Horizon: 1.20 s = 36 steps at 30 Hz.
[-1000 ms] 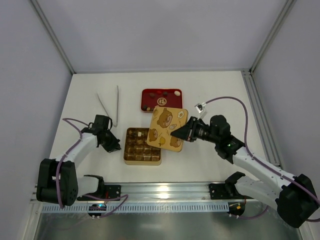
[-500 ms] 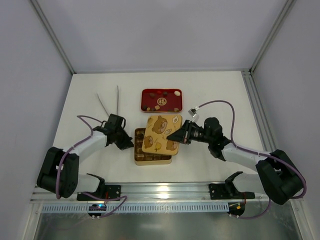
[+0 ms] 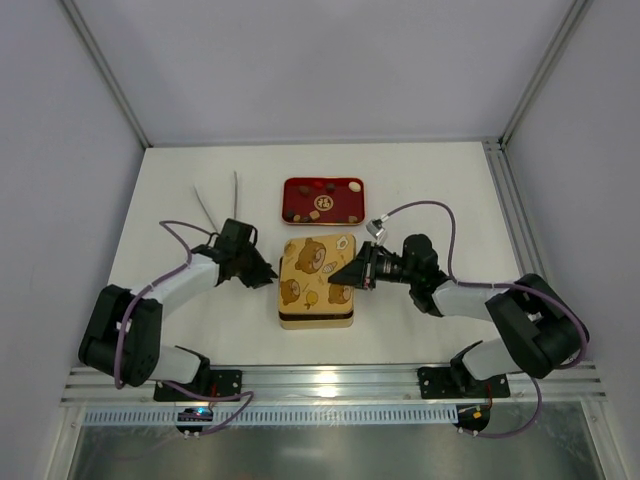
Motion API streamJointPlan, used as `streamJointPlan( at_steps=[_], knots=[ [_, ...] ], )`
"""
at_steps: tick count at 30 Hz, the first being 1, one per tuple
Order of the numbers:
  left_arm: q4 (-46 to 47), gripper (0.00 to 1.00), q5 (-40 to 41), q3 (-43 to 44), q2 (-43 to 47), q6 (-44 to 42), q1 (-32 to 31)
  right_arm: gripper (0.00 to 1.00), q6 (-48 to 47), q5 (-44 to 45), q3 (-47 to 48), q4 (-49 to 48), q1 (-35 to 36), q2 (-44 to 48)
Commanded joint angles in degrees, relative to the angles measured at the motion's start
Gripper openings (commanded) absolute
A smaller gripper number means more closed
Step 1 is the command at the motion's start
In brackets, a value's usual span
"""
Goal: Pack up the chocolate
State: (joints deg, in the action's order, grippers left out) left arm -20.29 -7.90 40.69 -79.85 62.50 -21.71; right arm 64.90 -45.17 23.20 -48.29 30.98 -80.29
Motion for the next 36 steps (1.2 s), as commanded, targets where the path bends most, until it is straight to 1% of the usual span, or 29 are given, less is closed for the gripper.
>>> streamJointPlan(
  at_steps=[1, 2, 5, 10, 16, 19, 21, 23, 24, 26, 27, 30, 33, 36],
  knots=[
    [-3.3, 0.27, 3.5, 2.2, 2.9, -2.1, 0.8, 0.04, 2.3, -3.5, 0.8, -9.3, -0.1, -2.3],
    [-4.1, 0.32, 3.9, 2.3, 3.6, -2.6, 1.8, 0.04, 2.8, -4.1, 0.7, -11.0, -0.1, -3.5],
    [-6.4, 0.36, 5.4, 1.9, 6.0, -4.0, 4.0, 0.04, 4.4, -4.9, 0.8, -13.5, -0.1, -5.2],
    [-7.8, 0.4, 5.1, 1.4, 9.5, -5.4, 7.1, 0.04, 5.1, -5.4, 0.8, -15.0, -0.1, -7.6],
    [-7.0, 0.41, 1.6, 2.0, 10.7, -6.1, 7.2, 0.04, 2.7, -5.1, 0.7, -11.4, -0.1, -8.1],
    [-4.8, 0.43, -0.2, 1.3, 12.6, -6.1, 7.1, 0.04, 2.1, -5.1, 0.6, -11.1, -0.1, -8.7],
    [-1.3, 0.48, -2.4, -0.1, 13.9, -6.1, 7.0, 0.04, 1.5, -5.1, 0.7, -10.9, -0.1, -9.2],
    [0.2, 0.52, -2.9, -1.5, 16.0, -6.0, 6.9, 0.04, 1.4, -5.2, 0.8, -10.9, -0.1, -10.2],
    [2.8, 0.54, -3.3, -1.9, 16.7, -6.1, 6.9, 0.04, 1.4, -5.2, 0.9, -11.0, -0.1, -10.4],
    [5.0, 0.58, -5.8, -3.4, 17.4, -5.9, 6.7, 0.04, 1.4, -5.1, 0.9, -11.2, -0.1, -11.2],
    [6.9, 0.58, -7.5, -3.7, 17.5, -6.2, 6.3, 0.04, 1.4, -5.1, 1.0, -11.2, -0.1, -11.5],
    [7.4, 0.59, -8.2, -3.6, 16.0, -7.1, 5.0, 0.04, 1.5, -4.9, 1.0, -11.2, 0.0, -11.8],
    [7.4, 0.58, -8.8, -2.4, 13.2, -9.3, 2.8, 0.07, 1.2, -4.7, 0.8, -10.6, -0.1, -11.6],
    [4.5, 0.57, -7.9, 0.0, 9.6, -11.7, 0.5, 0.09, 1.0, -4.6, 0.5, -10.6, -0.3, -11.7]
  ],
)
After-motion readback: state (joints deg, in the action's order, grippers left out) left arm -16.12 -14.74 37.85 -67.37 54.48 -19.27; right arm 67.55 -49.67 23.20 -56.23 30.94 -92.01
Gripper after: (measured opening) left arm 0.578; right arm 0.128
